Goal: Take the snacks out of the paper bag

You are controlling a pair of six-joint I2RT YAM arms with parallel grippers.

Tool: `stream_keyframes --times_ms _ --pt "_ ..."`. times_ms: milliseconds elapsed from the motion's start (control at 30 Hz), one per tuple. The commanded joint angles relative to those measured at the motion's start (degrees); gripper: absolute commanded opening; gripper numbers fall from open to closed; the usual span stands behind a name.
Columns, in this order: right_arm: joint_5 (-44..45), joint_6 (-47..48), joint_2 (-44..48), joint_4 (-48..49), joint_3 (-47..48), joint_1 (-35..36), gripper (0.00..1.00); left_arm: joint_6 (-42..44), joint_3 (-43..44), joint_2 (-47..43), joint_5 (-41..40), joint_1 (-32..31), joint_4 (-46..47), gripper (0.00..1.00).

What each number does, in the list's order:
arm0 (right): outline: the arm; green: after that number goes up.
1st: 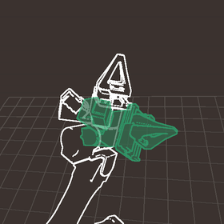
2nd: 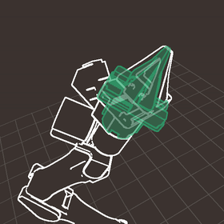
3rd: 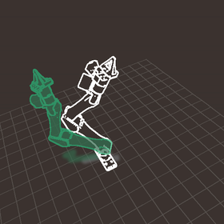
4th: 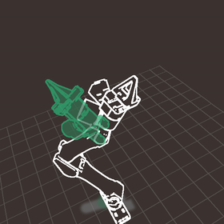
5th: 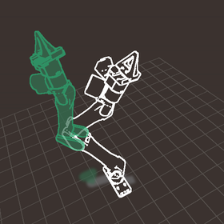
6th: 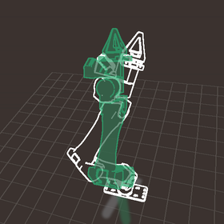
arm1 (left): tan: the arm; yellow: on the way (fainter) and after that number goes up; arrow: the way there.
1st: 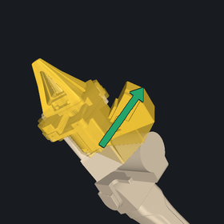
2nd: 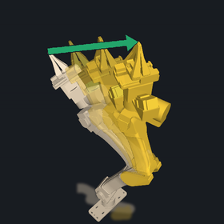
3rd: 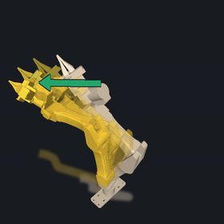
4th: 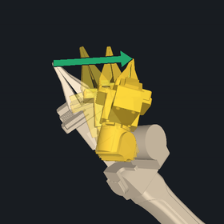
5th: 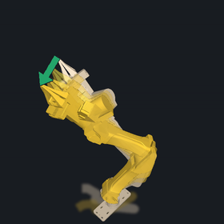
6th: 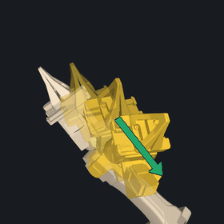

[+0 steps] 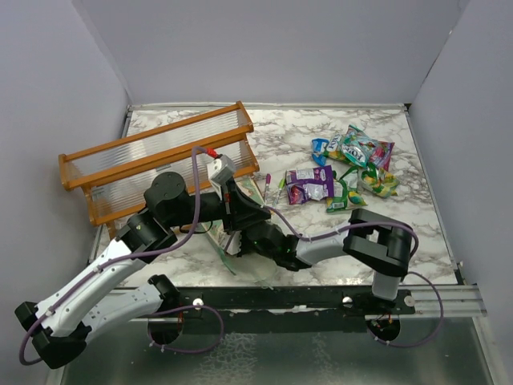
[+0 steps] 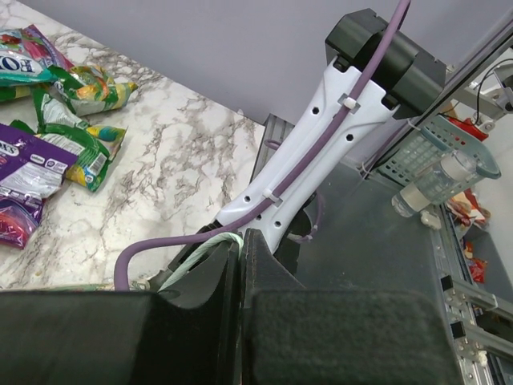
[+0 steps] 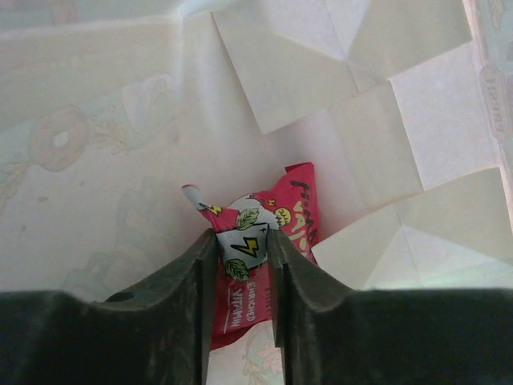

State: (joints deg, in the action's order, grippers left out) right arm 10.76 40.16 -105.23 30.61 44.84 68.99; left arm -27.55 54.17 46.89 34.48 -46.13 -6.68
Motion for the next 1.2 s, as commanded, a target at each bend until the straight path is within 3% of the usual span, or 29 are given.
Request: stream_keyframes --times_ms 0,133,367,800,1000,1167 --pt "3.4 -1.0 0.9 -1.9 0.7 -0.3 0.24 0.0 -0.1 -1.7 0.8 0.0 2.4 0.00" --pt "1.3 -1.1 6.1 -6.7 -0.7 -0.3 0.13 1.3 -0.6 -1.9 -0.1 0.0 0.9 0.00" --pt "-6.8 -0.2 17.6 -10.7 -6.8 -0.3 0.04 3.2 -1.2 -2.6 -5.9 0.0 -1.0 0.00" --pt "-26.0 2.9 40.2 -22.6 -11.1 -0.3 0.01 3.5 0.2 -4.3 -17.3 0.0 -3.0 0.00" --pt "-29.0 1.1 50.2 -31.9 -6.0 -0.3 0.01 3.7 1.6 -3.2 -18.7 0.1 -3.5 0.00" --pt "-24.6 3.5 57.5 -43.2 2.6 -0.3 0.01 3.8 2.6 -2.7 -19.6 0.1 -3.7 0.00"
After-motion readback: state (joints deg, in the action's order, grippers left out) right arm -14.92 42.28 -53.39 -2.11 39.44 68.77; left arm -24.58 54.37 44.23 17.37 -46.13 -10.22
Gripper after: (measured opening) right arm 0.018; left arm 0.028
